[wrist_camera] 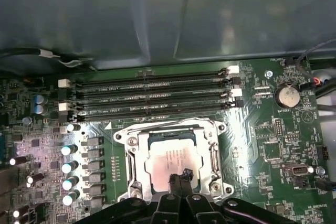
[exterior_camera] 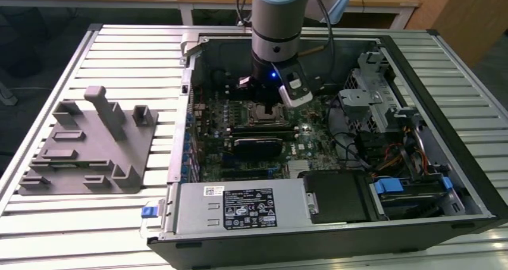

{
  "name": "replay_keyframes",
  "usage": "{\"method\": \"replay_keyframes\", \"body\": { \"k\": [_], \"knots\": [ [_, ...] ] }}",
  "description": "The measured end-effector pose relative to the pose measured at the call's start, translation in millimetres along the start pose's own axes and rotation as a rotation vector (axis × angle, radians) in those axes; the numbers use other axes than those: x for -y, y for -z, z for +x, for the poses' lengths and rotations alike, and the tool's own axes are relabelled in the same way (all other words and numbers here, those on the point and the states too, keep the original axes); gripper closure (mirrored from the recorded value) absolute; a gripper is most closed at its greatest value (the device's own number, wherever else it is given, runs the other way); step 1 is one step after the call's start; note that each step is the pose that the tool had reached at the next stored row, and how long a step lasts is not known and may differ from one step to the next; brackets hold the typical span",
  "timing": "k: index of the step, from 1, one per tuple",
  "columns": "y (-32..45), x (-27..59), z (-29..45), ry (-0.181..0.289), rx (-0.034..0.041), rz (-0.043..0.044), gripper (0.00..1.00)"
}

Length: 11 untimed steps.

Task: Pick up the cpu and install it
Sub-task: 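Install the second cpu locking lever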

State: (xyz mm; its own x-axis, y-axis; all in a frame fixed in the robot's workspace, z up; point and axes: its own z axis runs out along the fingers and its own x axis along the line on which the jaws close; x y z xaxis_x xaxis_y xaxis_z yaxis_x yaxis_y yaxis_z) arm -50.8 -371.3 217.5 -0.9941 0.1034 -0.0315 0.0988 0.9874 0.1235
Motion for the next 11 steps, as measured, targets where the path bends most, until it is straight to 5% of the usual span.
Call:
{"method": "replay_keyframes", "body": {
  "k": [3, 11],
  "knots": [
    [2.1, -0.8, 0.0, 0.001, 0.0008, 0.0087, 0.89],
    [7.5, -1.7, -0.2, 0.001, 0.001, 0.0101, 0.89]
  ]
}}
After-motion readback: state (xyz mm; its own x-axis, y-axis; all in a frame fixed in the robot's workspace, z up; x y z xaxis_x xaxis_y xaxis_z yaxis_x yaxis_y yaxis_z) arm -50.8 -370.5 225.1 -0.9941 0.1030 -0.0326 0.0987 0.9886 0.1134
